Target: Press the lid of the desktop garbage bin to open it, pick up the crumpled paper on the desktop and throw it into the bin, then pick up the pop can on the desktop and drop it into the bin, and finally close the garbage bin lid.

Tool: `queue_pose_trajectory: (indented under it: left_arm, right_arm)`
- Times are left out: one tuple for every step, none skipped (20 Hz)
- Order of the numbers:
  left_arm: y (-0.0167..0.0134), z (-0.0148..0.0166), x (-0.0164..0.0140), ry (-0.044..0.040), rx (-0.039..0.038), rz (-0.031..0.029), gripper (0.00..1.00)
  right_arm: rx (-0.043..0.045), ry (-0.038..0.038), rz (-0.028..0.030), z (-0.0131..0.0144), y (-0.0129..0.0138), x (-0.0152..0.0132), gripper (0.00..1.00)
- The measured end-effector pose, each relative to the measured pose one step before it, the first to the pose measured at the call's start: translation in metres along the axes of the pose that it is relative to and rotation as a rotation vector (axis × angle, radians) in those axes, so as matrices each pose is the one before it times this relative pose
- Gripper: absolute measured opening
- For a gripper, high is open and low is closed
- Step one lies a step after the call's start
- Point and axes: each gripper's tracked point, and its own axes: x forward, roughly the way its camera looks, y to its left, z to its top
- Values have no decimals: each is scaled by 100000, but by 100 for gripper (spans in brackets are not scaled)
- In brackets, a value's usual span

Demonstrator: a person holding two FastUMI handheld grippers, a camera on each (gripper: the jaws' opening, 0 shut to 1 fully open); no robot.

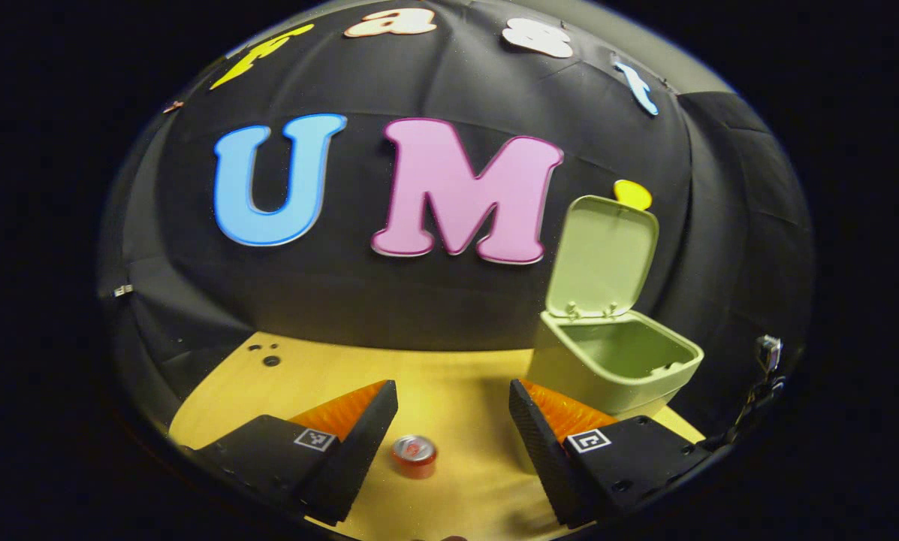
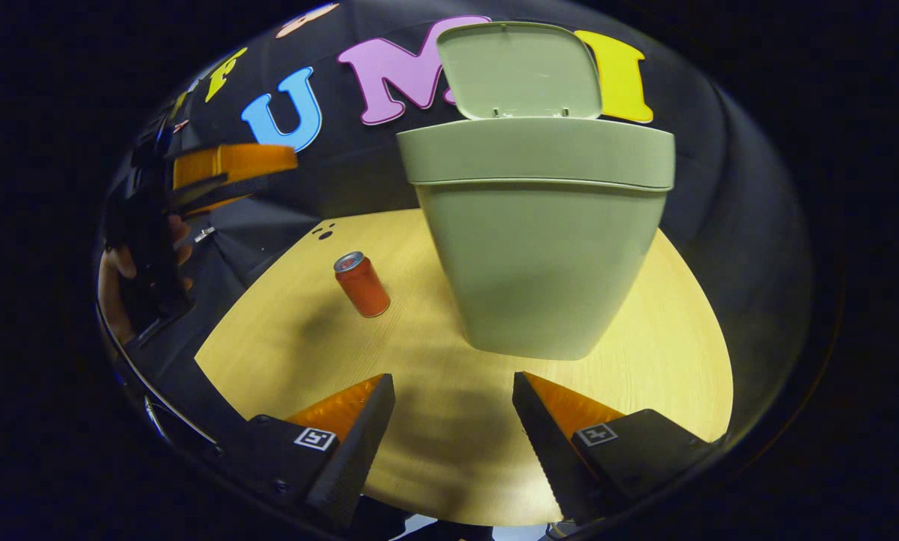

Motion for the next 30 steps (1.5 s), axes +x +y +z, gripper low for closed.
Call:
queue_pose_trajectory:
  left_arm:
    - [1576, -815, -932, 1719, -244, 2566, 96]
    - [1463, -845, -891, 1394, -455, 2208, 96]
    - [1529, -709, -803, 909, -603, 2212, 96]
    - [1450, -690, -707, 978, -910, 2355, 96]
    - [1418, -872, -534, 1485, -1150, 2197, 96]
    - [1270, -781, -567, 1540, -1387, 2215, 96]
    - [1205, -818, -571, 1455, -1727, 2127, 96]
    - [1198, -857, -402, 1448, -1984, 1568, 96]
    - [1134, -690, -409, 1377, -1945, 1416, 96]
    - [1127, -738, -379, 1359, -1827, 1511, 96]
    - [1133, -646, -414, 1203, -1606, 1513, 96]
    - [947, -722, -378, 1357, -1438, 1685, 96]
    - [923, -700, -381, 1253, -1087, 1491, 96]
    - [776, -493, -265, 983, -864, 939, 96]
    - [615, -485, -154, 1042, -829, 308, 96]
    - [679, -548, -101, 1519, -662, -85, 96]
    - [533, -490, -179, 1441, -517, 618, 96]
    - [1012, -334, -775, 880, -443, 1055, 96]
    - [606, -319, -97, 657, -619, 924, 96]
    - [502, -266, -144, 476, -867, 994, 96]
    - [545, -153, -157, 323, -1083, 1045, 96]
    - [428, -218, -206, 225, -1124, 889, 96]
    - [436, -141, -101, 282, -918, 877, 96]
    - [490, -300, -89, 331, -675, 1127, 96]
    - [555, -89, -138, 198, -714, 1112, 96]
    - [473, -42, -28, 281, -601, 937, 96]
    - [458, -62, -70, 216, -450, 974, 96]
    - [368, -174, -112, 222, -326, 964, 96]
    - [399, -62, -38, 263, -289, 849, 96]
    - [403, -151, -29, 335, -351, 718, 96]
  right_arm:
    - [-285, 974, 511, -99, 734, 363, 99]
    - [36, 1466, 499, -269, 756, 343, 99]
    - [-76, 1248, 1399, -162, 936, 435, 99]
    - [-626, 737, 827, -80, 896, 480, 99]
    - [-1206, 204, 298, 133, 838, 448, 99]
    - [-1475, 220, 332, 163, 654, 599, 99]
    - [-1668, 287, 192, 178, 664, 609, 99]
    - [-1682, 218, 300, 197, 650, 786, 99]
    - [-1473, 143, 430, 354, 732, 641, 99]
    - [-1306, -87, 249, 405, 519, 801, 99]
    - [-1225, 275, 439, 456, 631, 846, 99]
    - [-1165, 43, 178, 382, 448, 911, 99]
    - [-1191, 145, -7, 475, 402, 817, 99]
    - [-1348, -79, 44, 446, 316, 910, 99]
    - [-1451, 193, -160, 473, 294, 836, 99]
    - [-1452, 172, 53, 344, 342, 873, 99]
    - [-1251, 489, 274, 305, 258, 828, 99]
    - [-1234, 259, 279, 310, 381, 784, 99]
    - [-1274, 616, 41, 252, 277, 875, 99]
    - [-869, 820, 390, 84, 246, 716, 99]
    - [-629, 909, 536, 109, 429, 886, 99]
    - [-477, 593, 264, 201, 254, 695, 99]
    - [-519, 482, 46, 141, 184, 781, 99]
    - [-365, 508, 258, 172, 209, 722, 99]
    - [-496, 745, 357, 132, 244, 784, 99]
    - [4, 338, -483, 384, -42, 704, 99]
    - [438, 25, -37, 418, 117, 791, 100]
    - [482, 384, -88, 102, -59, 593, 99]
    - [356, 338, -83, 181, 62, 611, 99]
    - [154, 256, -88, 285, 50, 768, 99]
